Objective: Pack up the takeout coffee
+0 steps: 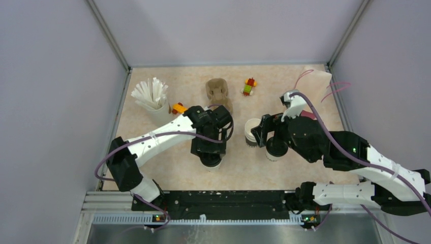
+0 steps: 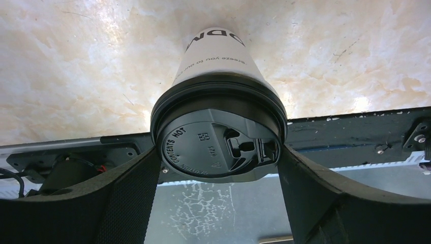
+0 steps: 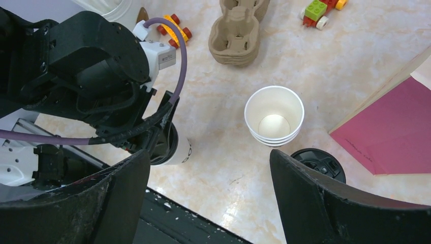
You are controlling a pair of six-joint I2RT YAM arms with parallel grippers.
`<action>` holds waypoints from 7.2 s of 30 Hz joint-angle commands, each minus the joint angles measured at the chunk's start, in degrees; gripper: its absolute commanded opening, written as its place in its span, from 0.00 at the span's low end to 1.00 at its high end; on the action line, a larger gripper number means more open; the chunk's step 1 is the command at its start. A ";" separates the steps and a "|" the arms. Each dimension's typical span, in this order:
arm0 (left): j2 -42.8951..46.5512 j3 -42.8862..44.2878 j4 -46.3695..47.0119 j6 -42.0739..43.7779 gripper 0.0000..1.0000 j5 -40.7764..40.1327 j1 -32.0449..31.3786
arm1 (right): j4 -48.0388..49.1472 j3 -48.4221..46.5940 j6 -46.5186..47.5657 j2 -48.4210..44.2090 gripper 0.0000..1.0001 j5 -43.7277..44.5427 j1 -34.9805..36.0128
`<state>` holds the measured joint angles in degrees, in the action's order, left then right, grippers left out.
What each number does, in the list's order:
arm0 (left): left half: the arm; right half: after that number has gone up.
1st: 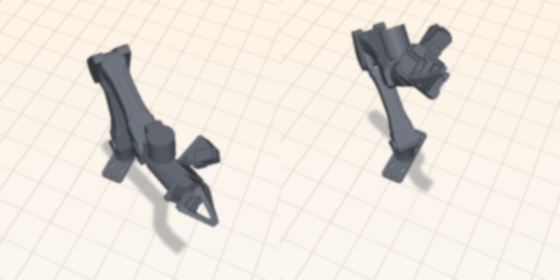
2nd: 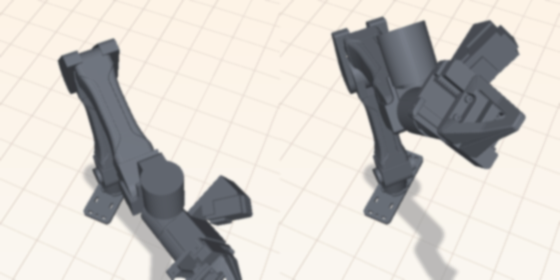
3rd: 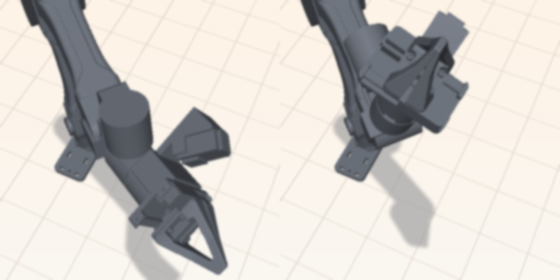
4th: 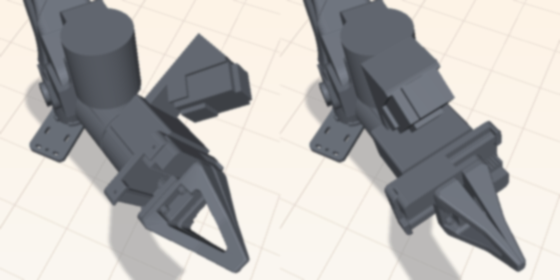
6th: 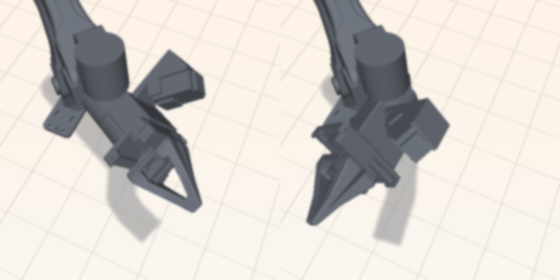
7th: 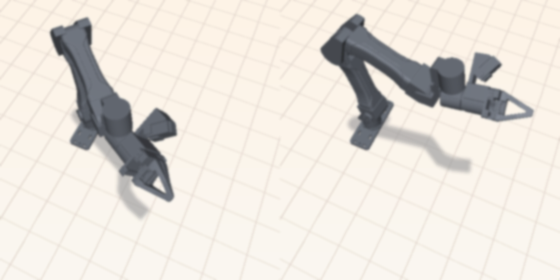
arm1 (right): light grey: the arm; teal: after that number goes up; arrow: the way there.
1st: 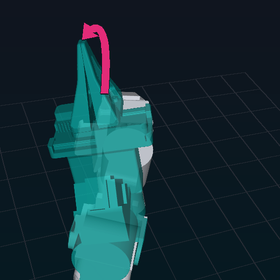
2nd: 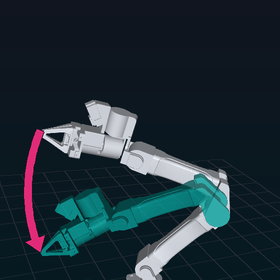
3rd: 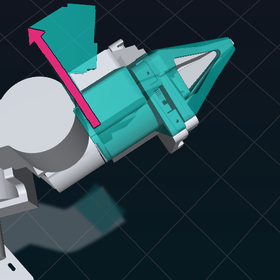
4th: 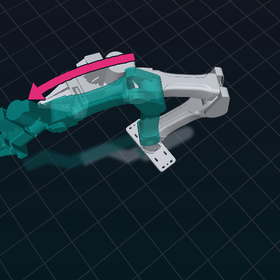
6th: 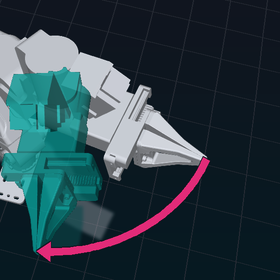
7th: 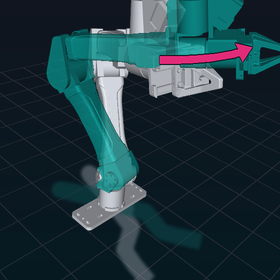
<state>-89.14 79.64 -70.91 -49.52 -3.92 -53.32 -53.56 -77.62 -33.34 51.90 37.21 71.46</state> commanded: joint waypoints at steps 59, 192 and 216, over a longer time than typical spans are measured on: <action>38.06 -35.71 32.91 9.72 0.80 24.73 28.01 | 19.74 9.45 2.38 26.73 0.49 -46.96 -17.25; 13.77 -34.57 26.57 21.47 0.52 29.63 28.03 | 42.72 46.55 -10.96 26.28 0.36 -48.64 -16.29; 14.82 -31.44 37.88 27.31 0.53 40.78 28.05 | 33.21 31.55 -9.00 17.44 0.53 -45.78 -18.58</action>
<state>-73.89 48.14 -38.61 -26.35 37.06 -25.04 -5.28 -39.00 -47.86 71.02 -15.81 53.71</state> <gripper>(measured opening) 0.530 0.517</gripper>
